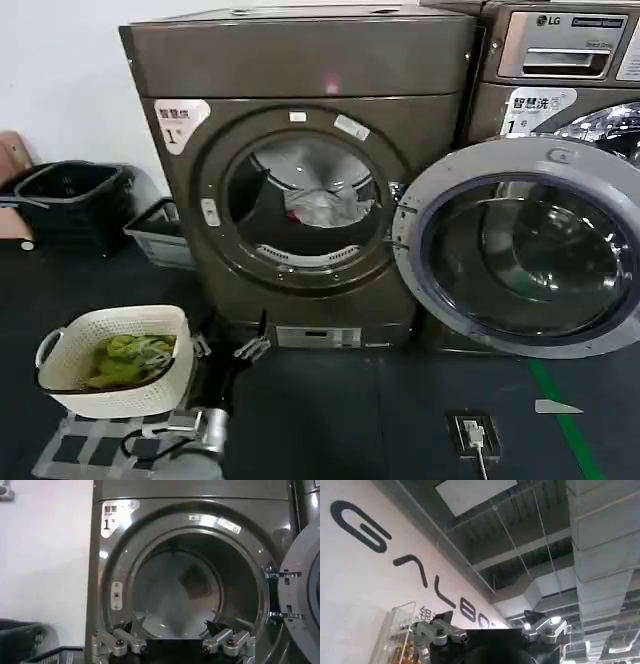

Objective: Grasp the clothes from the dryer.

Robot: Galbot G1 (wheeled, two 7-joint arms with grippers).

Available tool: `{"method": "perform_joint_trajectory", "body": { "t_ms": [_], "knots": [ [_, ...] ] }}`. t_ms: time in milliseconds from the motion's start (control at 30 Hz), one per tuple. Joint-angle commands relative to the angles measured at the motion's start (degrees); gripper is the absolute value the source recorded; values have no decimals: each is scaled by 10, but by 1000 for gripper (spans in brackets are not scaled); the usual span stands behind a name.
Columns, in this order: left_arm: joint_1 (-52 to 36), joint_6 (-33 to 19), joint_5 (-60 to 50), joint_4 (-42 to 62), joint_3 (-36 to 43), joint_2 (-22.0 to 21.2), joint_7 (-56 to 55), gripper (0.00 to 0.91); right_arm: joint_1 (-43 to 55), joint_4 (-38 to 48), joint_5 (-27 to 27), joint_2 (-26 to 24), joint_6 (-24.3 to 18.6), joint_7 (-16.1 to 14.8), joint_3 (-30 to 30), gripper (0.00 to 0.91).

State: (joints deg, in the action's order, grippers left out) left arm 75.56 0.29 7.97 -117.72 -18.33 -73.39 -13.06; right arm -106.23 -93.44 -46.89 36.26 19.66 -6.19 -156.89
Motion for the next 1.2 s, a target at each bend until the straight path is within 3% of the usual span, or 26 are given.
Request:
{"method": "perform_joint_trajectory", "body": {
  "t_ms": [33, 367, 533, 1200],
  "knots": [
    [1, 0, -1, 0, 1, 0, 0, 907, -1, 0, -1, -1, 0, 0, -1, 907],
    [-1, 2, -3, 1, 4, -1, 1, 907, -1, 0, -4, 1, -6, -2, 1, 907],
    [0, 1, -3, 1, 2, -1, 2, 907, -2, -4, -39, 0, -13, -12, -5, 907],
    [-13, 1, 0, 7, 3, -3, 5, 907, 9, -12, -49, 2, -12, -32, 3, 907]
  ]
}}
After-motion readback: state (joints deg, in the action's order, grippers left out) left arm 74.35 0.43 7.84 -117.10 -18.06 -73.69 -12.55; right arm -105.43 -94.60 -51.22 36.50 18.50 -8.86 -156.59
